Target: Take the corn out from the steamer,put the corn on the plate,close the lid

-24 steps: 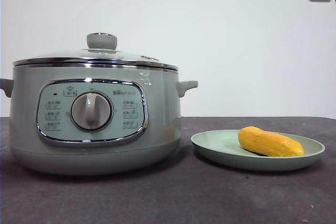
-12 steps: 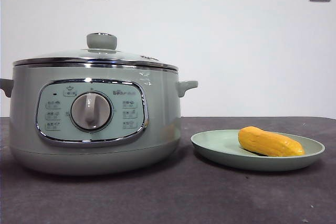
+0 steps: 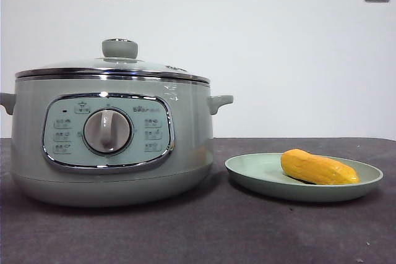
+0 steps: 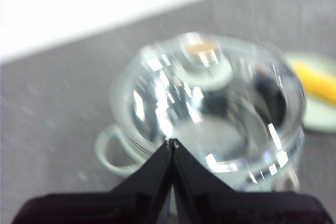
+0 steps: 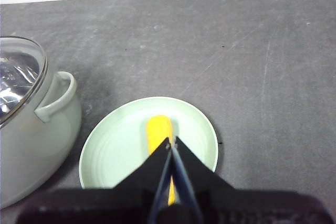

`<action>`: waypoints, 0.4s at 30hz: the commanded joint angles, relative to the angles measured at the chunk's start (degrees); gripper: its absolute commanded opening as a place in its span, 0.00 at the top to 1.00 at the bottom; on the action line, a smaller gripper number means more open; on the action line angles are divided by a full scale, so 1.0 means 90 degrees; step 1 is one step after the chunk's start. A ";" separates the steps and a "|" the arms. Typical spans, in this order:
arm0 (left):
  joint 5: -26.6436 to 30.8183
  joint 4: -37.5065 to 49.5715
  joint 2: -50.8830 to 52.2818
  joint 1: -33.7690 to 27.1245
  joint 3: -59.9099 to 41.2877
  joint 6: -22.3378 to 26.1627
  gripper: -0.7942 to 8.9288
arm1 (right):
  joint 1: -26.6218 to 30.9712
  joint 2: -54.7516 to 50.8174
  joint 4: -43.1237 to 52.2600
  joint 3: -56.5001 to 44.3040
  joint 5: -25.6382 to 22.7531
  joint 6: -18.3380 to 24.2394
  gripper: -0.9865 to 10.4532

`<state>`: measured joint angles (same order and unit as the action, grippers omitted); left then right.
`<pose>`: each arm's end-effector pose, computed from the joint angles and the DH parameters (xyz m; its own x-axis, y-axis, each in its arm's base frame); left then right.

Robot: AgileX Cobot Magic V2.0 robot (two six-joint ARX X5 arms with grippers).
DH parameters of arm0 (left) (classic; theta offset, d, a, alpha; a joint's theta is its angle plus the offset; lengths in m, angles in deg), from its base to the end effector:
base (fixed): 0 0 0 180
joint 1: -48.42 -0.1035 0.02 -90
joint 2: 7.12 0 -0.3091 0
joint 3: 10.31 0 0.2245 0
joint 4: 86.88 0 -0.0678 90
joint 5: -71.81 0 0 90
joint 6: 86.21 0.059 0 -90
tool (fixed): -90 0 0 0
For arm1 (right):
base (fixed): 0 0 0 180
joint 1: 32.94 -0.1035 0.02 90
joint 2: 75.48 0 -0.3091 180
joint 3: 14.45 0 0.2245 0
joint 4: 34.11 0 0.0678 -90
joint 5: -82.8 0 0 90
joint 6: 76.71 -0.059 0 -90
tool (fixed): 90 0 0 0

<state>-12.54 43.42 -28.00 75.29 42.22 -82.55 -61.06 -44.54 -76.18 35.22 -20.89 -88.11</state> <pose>0.0406 -0.0141 0.2923 0.8885 -0.3398 -0.3083 0.3832 0.9192 0.0911 0.0792 0.0265 0.2849 0.8983 0.2117 -0.3849 -0.1920 0.9773 0.0896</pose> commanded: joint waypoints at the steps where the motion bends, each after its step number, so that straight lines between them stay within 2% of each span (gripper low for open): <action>1: 0.0036 0.0245 0.0653 -0.0342 -0.0197 0.0126 0.92 | -0.0002 -0.0010 0.0041 -0.0051 -0.0022 -0.0063 0.91; 5: 0.0024 0.0857 0.1263 -0.0925 -0.0736 0.0296 0.92 | -0.0002 -0.0010 0.0041 -0.0051 -0.0017 -0.0063 0.91; 12: 0.0002 0.2140 0.1751 -0.1729 -0.2242 0.0287 0.92 | -0.0002 -0.0010 0.0041 -0.0051 -0.0022 -0.0063 0.91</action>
<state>-12.38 61.08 -12.55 60.41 23.99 -80.64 -61.06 -44.54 -76.18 35.22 -20.89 -88.11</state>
